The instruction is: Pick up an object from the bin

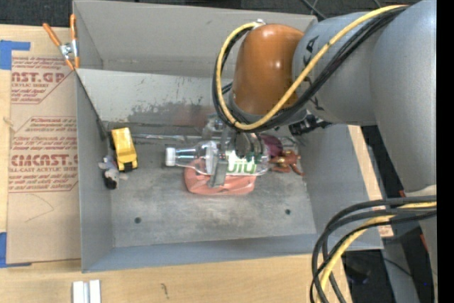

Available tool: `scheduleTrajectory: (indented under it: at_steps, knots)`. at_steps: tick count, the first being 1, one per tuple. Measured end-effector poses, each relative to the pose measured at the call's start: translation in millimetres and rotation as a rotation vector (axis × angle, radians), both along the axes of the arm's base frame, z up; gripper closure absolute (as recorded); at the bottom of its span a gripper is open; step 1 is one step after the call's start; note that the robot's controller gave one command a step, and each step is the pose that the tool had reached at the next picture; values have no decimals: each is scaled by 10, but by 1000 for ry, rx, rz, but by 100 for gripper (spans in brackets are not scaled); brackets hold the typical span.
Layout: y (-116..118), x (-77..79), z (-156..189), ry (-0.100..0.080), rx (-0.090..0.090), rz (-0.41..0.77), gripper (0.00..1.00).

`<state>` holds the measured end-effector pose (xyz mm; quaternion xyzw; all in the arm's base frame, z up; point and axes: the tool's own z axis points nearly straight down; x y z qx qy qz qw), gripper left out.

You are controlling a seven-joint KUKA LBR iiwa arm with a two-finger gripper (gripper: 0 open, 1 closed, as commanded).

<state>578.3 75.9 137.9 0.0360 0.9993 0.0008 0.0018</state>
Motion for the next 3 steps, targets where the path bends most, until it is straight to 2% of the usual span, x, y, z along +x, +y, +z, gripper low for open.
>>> scheduleTrajectory:
  at_steps: [1,2,3]
  knots:
    - [28,-334,-109,-1,2,-109,100]
    - [28,-334,-109,-1,2,-110,100]
    - [56,-276,288,9,-1,-101,100]
